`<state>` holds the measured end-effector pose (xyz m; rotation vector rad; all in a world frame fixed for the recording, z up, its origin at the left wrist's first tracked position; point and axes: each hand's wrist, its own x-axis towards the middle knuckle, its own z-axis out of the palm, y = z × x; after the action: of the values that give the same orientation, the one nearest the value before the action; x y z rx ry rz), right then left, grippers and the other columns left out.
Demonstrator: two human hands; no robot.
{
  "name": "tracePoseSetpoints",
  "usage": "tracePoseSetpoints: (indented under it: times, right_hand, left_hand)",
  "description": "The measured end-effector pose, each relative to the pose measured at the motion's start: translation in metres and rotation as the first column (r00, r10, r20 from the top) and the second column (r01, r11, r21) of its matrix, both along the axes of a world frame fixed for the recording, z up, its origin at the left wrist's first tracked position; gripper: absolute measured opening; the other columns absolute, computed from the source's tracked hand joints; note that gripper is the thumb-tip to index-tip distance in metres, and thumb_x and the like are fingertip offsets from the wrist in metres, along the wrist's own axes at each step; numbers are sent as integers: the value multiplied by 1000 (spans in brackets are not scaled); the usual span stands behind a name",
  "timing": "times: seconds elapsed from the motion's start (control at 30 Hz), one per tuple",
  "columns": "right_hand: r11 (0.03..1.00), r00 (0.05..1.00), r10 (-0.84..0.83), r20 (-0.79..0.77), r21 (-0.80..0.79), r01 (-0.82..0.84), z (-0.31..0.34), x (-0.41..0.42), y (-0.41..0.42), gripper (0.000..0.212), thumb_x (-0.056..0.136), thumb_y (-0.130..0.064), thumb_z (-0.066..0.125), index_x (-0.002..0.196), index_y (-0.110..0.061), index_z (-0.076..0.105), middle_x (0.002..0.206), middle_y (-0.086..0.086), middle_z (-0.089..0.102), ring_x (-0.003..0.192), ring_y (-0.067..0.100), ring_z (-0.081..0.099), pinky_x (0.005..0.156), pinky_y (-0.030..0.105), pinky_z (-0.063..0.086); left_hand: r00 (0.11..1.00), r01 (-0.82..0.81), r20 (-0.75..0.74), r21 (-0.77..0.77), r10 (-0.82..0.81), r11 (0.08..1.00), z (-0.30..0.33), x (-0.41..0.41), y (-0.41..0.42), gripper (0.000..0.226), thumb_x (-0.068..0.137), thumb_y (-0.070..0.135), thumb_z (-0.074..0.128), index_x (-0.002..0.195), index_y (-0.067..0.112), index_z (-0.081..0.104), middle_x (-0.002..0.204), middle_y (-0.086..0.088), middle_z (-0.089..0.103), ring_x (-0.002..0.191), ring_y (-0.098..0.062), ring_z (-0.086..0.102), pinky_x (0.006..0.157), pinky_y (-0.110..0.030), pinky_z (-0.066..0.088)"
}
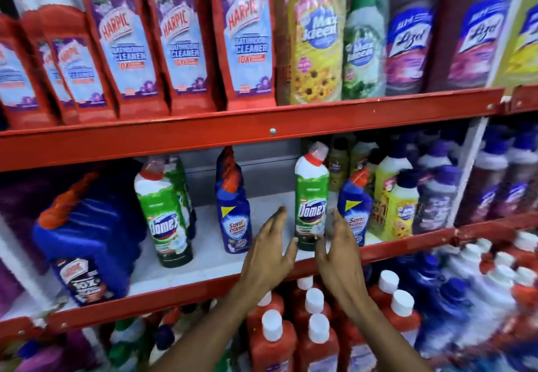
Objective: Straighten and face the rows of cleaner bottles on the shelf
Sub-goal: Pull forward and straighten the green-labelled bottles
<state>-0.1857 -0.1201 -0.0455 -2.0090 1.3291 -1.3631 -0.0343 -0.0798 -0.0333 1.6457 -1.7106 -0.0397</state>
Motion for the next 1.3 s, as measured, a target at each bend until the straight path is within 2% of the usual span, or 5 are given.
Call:
tracePoseSetpoints:
  times: [0.33,0.5,0.67,1.13,1.3]
  right_hand:
    - [992,990,88,109,78,-97,12,-12,-32,31,93,-6,58,124,-8,62,111,6,76,94,10,69,72,0,44]
    - [991,969,128,213,-4,-130,17,-7,-7,29,93,-12,64,122,-12,67,102,-16,72,90,-22,62,75,-3,44]
    - [975,929,219,297,-91,-201,31,26,36,30,90,-11,68,116,-23,69,101,-33,65,91,-19,65,80,4,50]
    - [885,856,461,233,-54,-462,32,182,101,28,92,-16,65,119,-18,70,106,-14,76,95,-9,68,84,11,55]
    - [897,887,435,156,10,-442,20,200,102,34,91,-17,66,124,-14,68,112,-6,77,94,-5,69,82,6,52]
  left_hand:
    - [902,-84,-427,-12,71,996,11,-30,-31,42,90,8,72,131,12,62,125,-7,76,112,-20,73,101,-43,60]
    - [892,-80,-452,-156,1,985,1,-23,-3,43,93,11,70,135,18,62,124,6,76,109,-3,72,97,-28,61]
    - [887,-144,-461,-285,-5,948,5,11,42,46,95,17,70,139,20,61,126,7,75,110,-3,72,94,-20,58]
    - [880,-389,-392,-275,267,879,3,141,142,46,99,30,57,144,36,51,125,23,69,111,-2,71,95,-14,53]
    - [892,-379,-344,-218,293,899,-13,158,144,53,103,19,58,145,44,38,131,6,71,109,-8,72,96,-25,57]
